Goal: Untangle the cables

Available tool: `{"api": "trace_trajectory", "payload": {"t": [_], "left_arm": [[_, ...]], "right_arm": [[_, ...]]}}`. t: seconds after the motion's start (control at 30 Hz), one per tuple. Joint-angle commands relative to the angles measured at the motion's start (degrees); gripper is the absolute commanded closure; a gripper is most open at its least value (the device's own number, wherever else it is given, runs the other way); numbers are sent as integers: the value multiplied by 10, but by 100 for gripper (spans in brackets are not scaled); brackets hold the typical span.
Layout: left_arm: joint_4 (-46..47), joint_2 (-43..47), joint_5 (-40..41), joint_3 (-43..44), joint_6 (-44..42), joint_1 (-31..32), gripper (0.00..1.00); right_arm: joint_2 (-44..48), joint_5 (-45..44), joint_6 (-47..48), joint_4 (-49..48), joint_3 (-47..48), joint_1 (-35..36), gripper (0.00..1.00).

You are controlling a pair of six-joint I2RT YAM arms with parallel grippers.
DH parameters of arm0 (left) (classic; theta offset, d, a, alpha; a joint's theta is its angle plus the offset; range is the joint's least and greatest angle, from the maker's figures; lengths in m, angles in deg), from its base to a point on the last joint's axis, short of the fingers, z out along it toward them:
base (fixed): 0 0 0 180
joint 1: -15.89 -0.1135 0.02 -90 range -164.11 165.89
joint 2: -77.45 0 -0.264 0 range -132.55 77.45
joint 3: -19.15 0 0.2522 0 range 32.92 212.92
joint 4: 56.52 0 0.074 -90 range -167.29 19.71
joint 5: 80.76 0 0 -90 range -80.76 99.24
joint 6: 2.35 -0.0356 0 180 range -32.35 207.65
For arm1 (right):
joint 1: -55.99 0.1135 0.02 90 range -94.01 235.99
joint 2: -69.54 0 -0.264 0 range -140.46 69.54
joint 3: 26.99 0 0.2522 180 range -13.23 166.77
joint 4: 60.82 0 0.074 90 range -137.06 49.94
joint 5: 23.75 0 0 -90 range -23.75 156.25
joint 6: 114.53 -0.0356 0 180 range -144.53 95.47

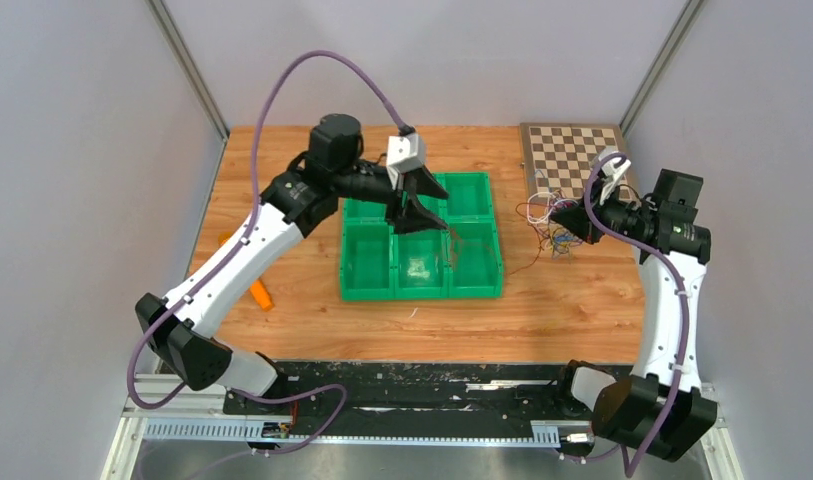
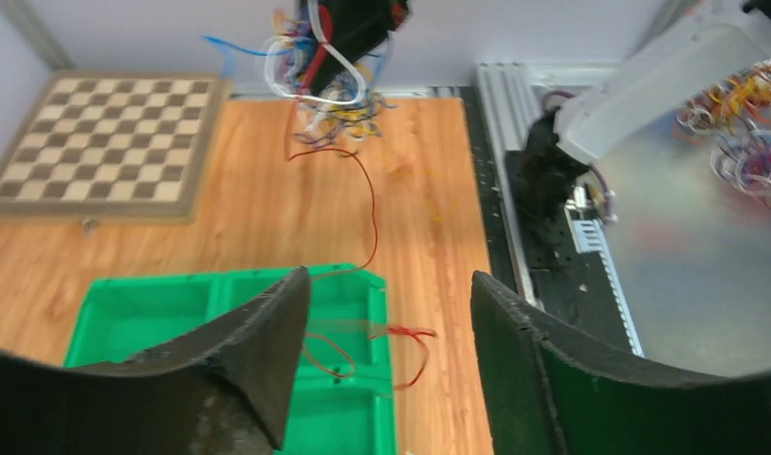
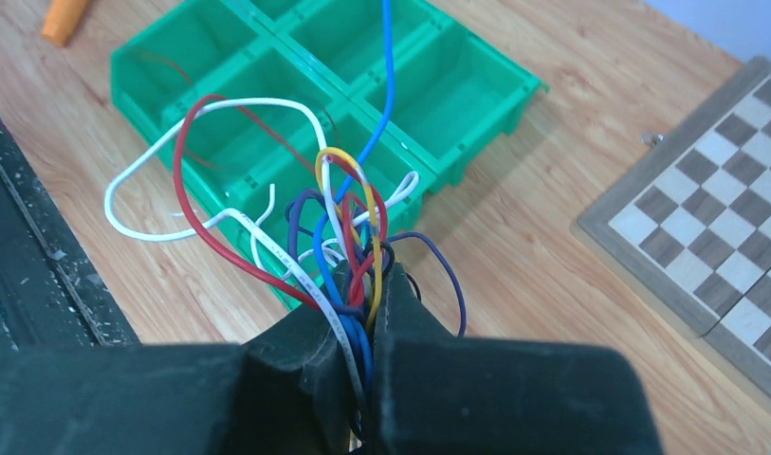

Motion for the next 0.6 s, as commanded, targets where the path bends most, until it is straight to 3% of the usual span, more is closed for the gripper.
{"api": "trace_trajectory", "payload": {"t": [0.0,0.1,0.17,0.43,0.57], "left_arm": [[59,-11,11,-36,-19,48,24],[203,-32,39,-61,41,73,17],[237,-54,53,-53,42,93,16],[319,-137,110,-14,55,135,29],[339,-171,146,16,70,143,28]], "right_arm": [[39,51,-56,-12,29,13,100],[61,54,-67,-13,30,22,100],[75,55,-71,-14,30,26,100],[97,63,-82,-14,37,32,100],[105,62,-78,-14,31,36,100]]}}
